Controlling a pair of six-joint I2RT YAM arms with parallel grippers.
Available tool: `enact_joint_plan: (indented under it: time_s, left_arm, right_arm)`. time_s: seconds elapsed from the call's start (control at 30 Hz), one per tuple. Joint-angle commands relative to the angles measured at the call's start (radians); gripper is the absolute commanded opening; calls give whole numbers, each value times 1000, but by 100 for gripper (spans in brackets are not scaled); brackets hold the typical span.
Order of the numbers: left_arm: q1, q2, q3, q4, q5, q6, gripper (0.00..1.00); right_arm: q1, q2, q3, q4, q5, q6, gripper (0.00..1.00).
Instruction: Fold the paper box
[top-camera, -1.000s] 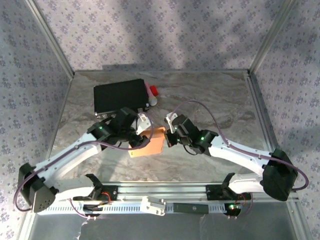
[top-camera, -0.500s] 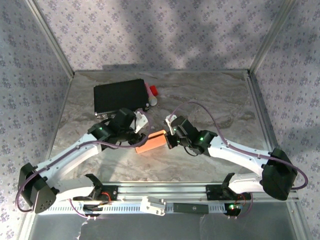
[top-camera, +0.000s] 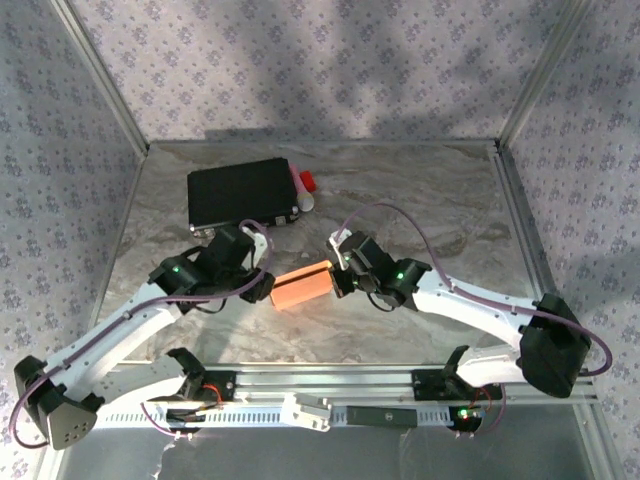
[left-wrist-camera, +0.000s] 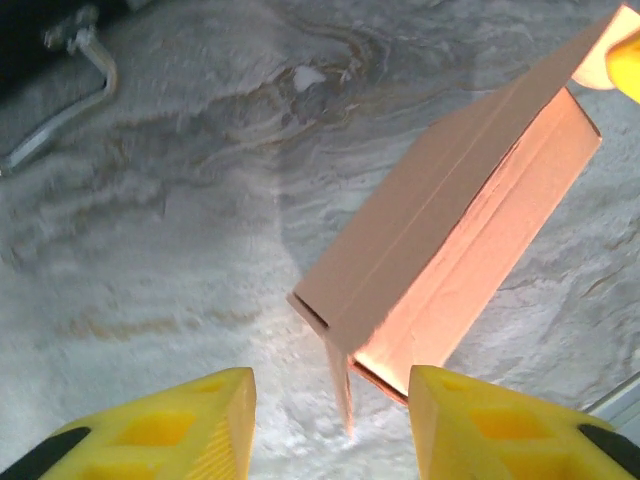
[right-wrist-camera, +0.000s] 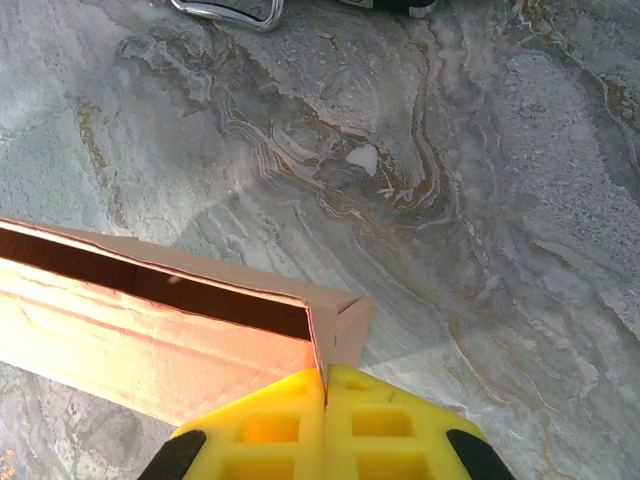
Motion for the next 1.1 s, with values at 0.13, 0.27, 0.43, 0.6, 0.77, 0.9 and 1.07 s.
enact_joint_plan:
  time_s: [0.13,0.27,0.43,0.6,0.77,0.9,1.07]
  left_arm:
    - [-79,-74,-42,-26,-71,-136,43]
    - [-98,-25,-51,-7,-118,-144,48]
    - [-120,22,-73,22,-213,-191,49]
    - [-121,41,-117,91,-245,-231,49]
    - [-121,70,-140,154,-211,-235,47]
    - [-121,89,-149,207,-205,-246,46]
    - [-118,102,-156,238,-205,-247,43]
  right_arm:
    - [1,25,56,-40,18,15,0]
    - [2,31,64,-42,19,19,0]
    - [1,31,71,-43,12,22,0]
    - [-4,33,71,-44,3,23,0]
    - [-6,32,66,-38,-2,24,0]
    - [-9,32,67,-36,-10,25,0]
    - [-9,34,66,-36,-14,25,0]
